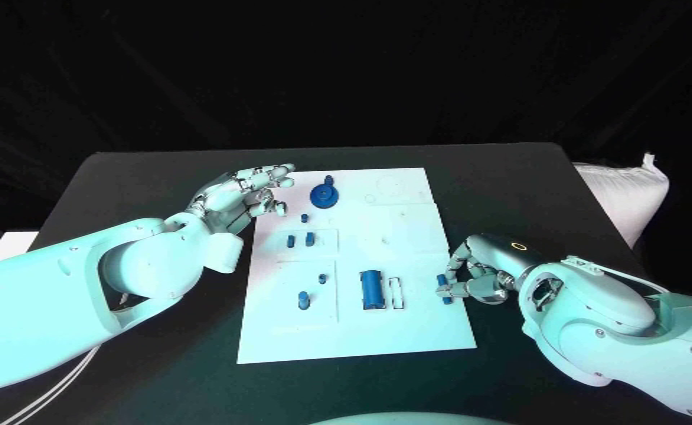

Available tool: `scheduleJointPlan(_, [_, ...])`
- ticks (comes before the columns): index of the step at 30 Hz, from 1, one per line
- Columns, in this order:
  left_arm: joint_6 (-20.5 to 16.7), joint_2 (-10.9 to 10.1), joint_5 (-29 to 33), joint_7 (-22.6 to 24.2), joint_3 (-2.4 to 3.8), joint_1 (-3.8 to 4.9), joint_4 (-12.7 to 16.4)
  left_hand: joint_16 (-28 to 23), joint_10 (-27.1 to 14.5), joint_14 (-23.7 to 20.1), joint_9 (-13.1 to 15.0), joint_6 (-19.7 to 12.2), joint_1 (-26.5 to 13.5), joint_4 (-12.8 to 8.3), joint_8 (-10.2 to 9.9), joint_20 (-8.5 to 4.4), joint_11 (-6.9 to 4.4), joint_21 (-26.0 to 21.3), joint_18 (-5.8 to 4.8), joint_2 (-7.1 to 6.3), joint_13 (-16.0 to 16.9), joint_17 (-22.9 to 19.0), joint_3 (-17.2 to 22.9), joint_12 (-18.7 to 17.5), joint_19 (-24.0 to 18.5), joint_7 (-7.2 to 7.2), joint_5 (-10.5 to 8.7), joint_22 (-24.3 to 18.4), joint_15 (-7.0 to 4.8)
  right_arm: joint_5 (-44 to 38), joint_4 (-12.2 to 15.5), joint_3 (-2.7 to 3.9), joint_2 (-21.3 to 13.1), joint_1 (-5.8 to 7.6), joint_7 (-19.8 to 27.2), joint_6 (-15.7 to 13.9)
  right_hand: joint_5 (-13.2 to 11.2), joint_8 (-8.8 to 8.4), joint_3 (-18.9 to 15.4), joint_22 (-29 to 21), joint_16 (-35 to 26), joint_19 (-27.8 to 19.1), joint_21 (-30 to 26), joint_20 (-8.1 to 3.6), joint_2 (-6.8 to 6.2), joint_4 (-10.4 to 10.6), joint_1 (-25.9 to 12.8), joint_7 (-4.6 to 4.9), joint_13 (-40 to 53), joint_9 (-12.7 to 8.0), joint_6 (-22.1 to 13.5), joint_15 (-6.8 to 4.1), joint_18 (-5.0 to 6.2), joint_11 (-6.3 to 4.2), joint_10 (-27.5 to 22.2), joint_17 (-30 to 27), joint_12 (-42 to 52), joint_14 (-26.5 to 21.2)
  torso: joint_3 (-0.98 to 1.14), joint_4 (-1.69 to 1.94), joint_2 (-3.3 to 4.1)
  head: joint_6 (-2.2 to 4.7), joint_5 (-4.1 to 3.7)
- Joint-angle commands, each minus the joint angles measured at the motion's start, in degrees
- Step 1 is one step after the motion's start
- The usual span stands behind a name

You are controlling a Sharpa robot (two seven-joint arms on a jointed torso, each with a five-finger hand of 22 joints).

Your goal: Assemble the parts on the task board

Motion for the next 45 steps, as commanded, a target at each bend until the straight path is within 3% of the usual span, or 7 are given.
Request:
scheduleJointPlan(1, [1.17, -0.02, -0.5, 0.41, 0.03, 0.01, 0.13, 0.03, -0.31, -0.54, 0.02, -0.41, -0.01, -0.22, 0.32, 0.35, -0.03, -0.28, 1.05, 0.35, 0.08, -0.06, -0.14, 0.12, -0.05, 0.19, 0.18, -0.06, 0.02, -2.19, -0.48, -0.04, 0.25, -0.2, -0.68, 3.67, 0.47, -0.27, -0.04, 10.07, 0.03, 3.61, -0.19, 0.27, 0.6, 0.39, 0.0, 0.04, 0.25, -0.14, 0.49, 0.19, -0.32, 0.01, 1.43, 12.89, -0.09, 5.51, -0.01, 0.06, -0.01, -0.11, 0.07])
scheduleJointPlan(13, [1.2, -0.06, -0.52, 0.39, 0.02, 0.0, 0.11, 0.03, -0.31, -0.54, 0.02, -0.41, -0.01, -0.22, 0.32, 0.35, -0.03, -0.28, 1.05, 0.35, 0.08, -0.06, -0.14, 0.12, -0.05, 0.19, 0.18, -0.06, 0.02, -2.87, -1.25, -0.07, 1.69, -0.48, -0.62, 5.65, 0.91, -0.69, 0.61, 10.22, 0.11, 3.67, -0.08, 0.19, 1.26, -0.15, 1.43, -0.14, 0.37, -0.61, 0.9, 0.05, -0.35, -0.15, 1.49, 13.03, 0.02, 5.54, 0.04, 0.0, 0.02, -0.27, 0.35])
scheduleJointPlan(17, [1.2, -0.08, -0.52, 0.37, 0.02, 0.0, 0.11, 0.03, -0.31, -0.54, 0.02, -0.41, -0.01, -0.22, 0.32, 0.35, -0.03, -0.28, 1.05, 0.35, 0.08, -0.06, -0.14, 0.12, -0.05, 0.19, 0.18, -0.06, 0.02, -4.52, -1.73, -0.07, 2.5, -1.05, -0.67, 7.0, -3.98, -1.25, 2.86, 10.33, 0.16, 3.71, -0.01, -0.03, 2.48, -2.14, 5.05, -0.35, 0.39, -1.21, 1.38, -0.18, -0.38, -0.4, 1.45, 13.12, -0.09, 5.56, 0.01, 0.02, 0.04, -0.39, 0.42])
scheduleJointPlan(21, [1.2, -0.08, -0.52, 0.36, 0.02, 0.0, 0.1, 0.03, -0.31, -0.54, 0.02, -0.41, -0.01, -0.22, 0.32, 0.35, -0.03, -0.28, 1.05, 0.35, 0.08, -0.06, -0.14, 0.12, -0.05, 0.19, 0.18, -0.06, 0.02, -6.42, -2.02, -0.07, 3.31, -1.65, -0.74, 8.88, -6.64, -1.65, 5.49, 10.41, 0.21, 3.74, 0.05, -0.19, 3.14, -4.27, 8.28, -0.51, 0.38, -1.67, 1.81, -0.36, -0.4, -0.56, 1.36, 13.21, -0.25, 5.57, 0.0, 0.0, 0.01, -0.51, 0.52])
scheduleJointPlan(32, [1.16, -0.11, -0.53, 0.3, 0.02, 0.0, 0.15, 0.04, -0.39, -0.59, 0.02, -0.45, -0.02, -0.22, 0.37, 0.36, -0.02, -0.3, 1.05, 0.37, 0.09, -0.14, -0.15, 0.23, -0.07, 0.19, 0.18, -0.08, 0.03, -11.14, -2.48, -0.07, 4.64, -2.11, -0.92, 14.45, -6.01, -2.59, 11.45, 10.8, 0.45, 3.89, 0.32, -0.26, 2.77, -8.21, 10.65, -0.45, 0.23, -2.68, 3.06, -0.33, -0.51, -0.58, 1.15, 13.63, -0.83, 5.66, -0.02, -0.03, 0.0, -0.71, 0.66])
scheduleJointPlan(38, [1.12, -0.09, -0.81, 0.3, 0.02, 0.0, 0.14, 0.06, -0.49, -0.66, 0.03, -0.5, -0.03, -0.21, 0.43, 0.38, -0.01, -0.33, 1.05, 0.4, 0.09, -0.24, -0.17, 0.38, -0.09, 0.21, 0.18, -0.09, 0.05, -12.97, -2.88, -0.07, 5.39, -2.13, -0.98, 16.31, -5.42, -3.26, 12.69, 10.79, 0.45, 3.87, 0.3, -0.1, 1.39, -7.91, 8.23, -0.32, 0.2, -3.22, 3.2, -0.21, -0.5, -0.44, 1.14, 13.65, -1.03, 5.66, -0.04, 0.03, -0.02, -0.8, 0.7])
scheduleJointPlan(45, [1.1, -0.06, -1.11, 0.32, 0.02, 0.0, 0.12, 0.06, -0.49, -0.66, 0.03, -0.5, -0.03, -0.21, 0.43, 0.38, -0.01, -0.33, 1.05, 0.4, 0.09, -0.24, -0.17, 0.38, -0.09, 0.21, 0.18, -0.09, 0.05, -14.09, -3.25, -0.07, 6.23, -2.13, -1.0, 15.3, -2.21, -3.71, 15.52, 11.1, 0.62, 4.03, 0.54, -0.16, 1.05, -7.54, 6.47, -0.51, 0.46, -3.69, 3.83, -0.3, -0.58, -0.59, 1.38, 13.94, -0.65, 5.73, -0.01, 0.04, -0.04, -0.88, 0.82])
